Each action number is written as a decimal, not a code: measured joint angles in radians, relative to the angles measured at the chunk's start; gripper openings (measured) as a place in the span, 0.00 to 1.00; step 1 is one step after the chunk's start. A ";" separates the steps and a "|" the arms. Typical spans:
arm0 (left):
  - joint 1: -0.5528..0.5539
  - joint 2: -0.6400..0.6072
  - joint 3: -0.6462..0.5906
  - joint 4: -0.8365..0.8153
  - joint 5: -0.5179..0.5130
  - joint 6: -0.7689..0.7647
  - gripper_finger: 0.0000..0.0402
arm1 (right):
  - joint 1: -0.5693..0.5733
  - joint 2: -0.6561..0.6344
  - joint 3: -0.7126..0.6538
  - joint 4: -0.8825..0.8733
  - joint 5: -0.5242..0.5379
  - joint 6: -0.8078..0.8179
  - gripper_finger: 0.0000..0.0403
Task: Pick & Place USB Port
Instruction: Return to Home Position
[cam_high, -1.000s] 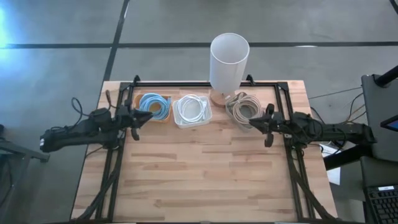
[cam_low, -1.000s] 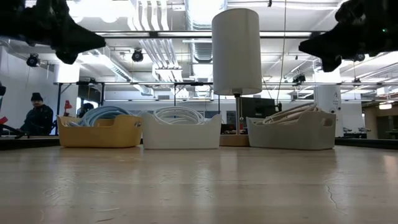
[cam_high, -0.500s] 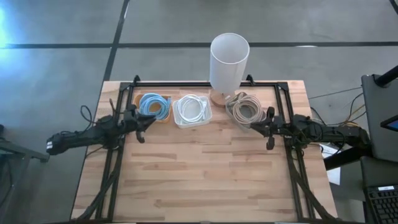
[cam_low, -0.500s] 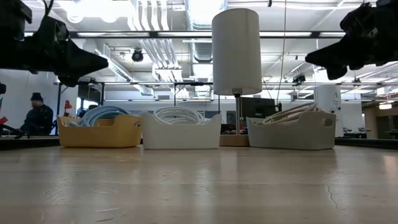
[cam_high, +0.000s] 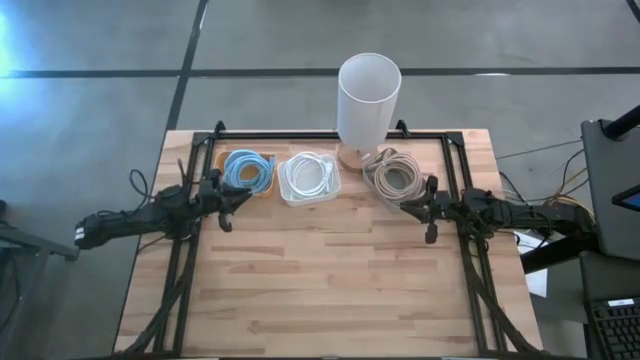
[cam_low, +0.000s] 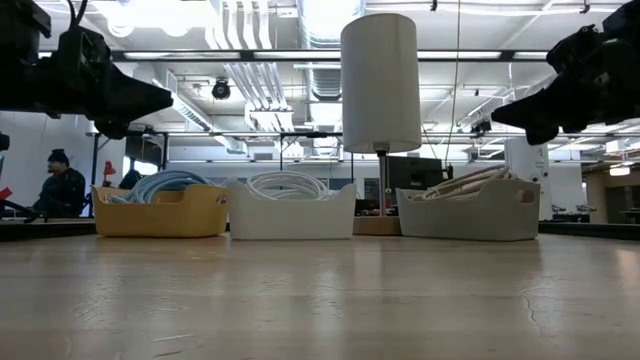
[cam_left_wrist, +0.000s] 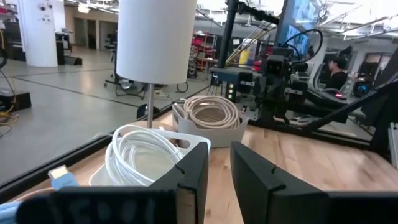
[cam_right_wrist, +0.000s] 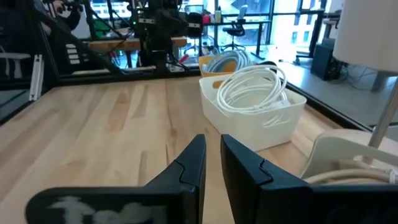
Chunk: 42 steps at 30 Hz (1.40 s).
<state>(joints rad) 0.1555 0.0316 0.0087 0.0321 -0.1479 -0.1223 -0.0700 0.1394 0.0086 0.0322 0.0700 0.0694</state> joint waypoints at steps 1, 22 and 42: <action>0.000 0.004 0.000 -0.001 0.000 0.001 0.19 | 0.000 0.000 0.000 0.000 0.000 -0.007 0.12; 0.000 0.011 -0.002 0.004 -0.002 0.018 0.19 | 0.000 0.001 0.000 -0.010 0.008 -0.019 0.12; 0.000 0.011 -0.003 0.005 -0.003 0.017 0.19 | 0.000 0.001 0.000 -0.010 0.009 -0.019 0.12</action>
<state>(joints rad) 0.1555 0.0425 0.0059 0.0368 -0.1505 -0.1051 -0.0704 0.1402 0.0090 0.0223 0.0788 0.0501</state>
